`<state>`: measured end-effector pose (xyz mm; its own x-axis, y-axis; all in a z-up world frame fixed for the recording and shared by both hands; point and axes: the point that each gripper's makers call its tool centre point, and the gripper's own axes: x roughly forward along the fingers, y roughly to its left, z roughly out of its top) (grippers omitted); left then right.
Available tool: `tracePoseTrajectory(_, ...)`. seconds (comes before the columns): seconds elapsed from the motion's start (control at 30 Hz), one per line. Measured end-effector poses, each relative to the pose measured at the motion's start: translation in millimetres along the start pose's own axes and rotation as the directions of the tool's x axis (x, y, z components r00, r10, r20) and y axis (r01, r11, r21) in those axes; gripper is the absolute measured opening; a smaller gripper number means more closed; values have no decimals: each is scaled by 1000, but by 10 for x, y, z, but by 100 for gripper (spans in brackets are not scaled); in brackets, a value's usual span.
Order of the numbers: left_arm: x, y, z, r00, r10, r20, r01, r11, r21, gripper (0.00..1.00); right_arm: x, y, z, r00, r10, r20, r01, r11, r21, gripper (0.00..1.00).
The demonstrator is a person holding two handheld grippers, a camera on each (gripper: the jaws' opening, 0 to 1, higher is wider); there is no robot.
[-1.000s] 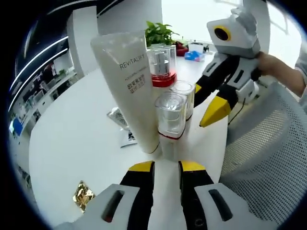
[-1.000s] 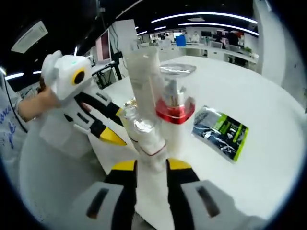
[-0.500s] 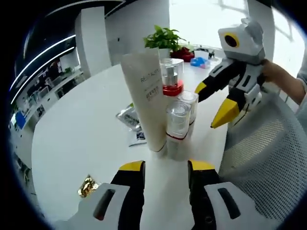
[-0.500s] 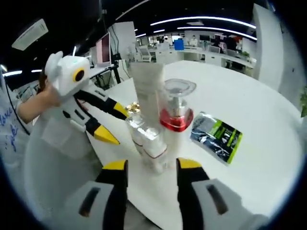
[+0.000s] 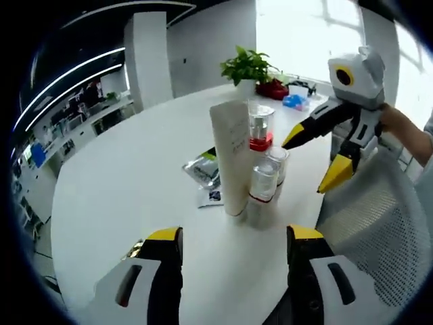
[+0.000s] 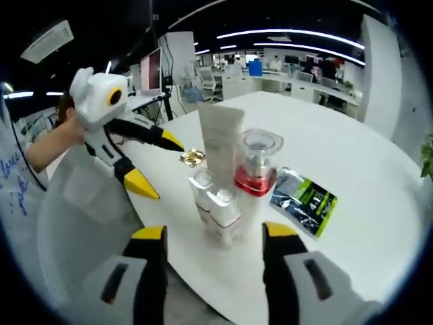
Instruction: Arrange the skincare products in the storage area until every visible bottle or jar stands upright without overlapping.
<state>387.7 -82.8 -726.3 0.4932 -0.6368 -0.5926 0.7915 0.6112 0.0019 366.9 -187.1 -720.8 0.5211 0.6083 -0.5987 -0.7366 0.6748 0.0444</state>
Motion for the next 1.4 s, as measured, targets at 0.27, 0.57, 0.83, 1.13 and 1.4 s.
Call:
tracePoseTrajectory(0.27,-110,63,-22,1000,28,-9,-28,999,-22,75,-44,12,41,1000,-8,6,8,1000,-21,71)
tracePoseTrajectory(0.57,-193,59,-62,999,40,-13,-40,998,-44,88,-84,36,82,1000,-12,9,13,998,-59,82)
tracePoseTrajectory(0.83,-284,71,-89,999,39,-10,-40,997,-61,96,-131,29,115,999,-33,11,34,996,-85,91)
tracePoseTrajectory(1.13,-362,131,-115,998,57,-18,-58,997,-56,97,-156,0,122,999,-42,11,43,995,-91,94)
tracePoseTrajectory(1.4,-402,194,-129,998,64,-24,-65,997,-52,97,-120,-88,97,998,-57,-7,56,994,-96,100)
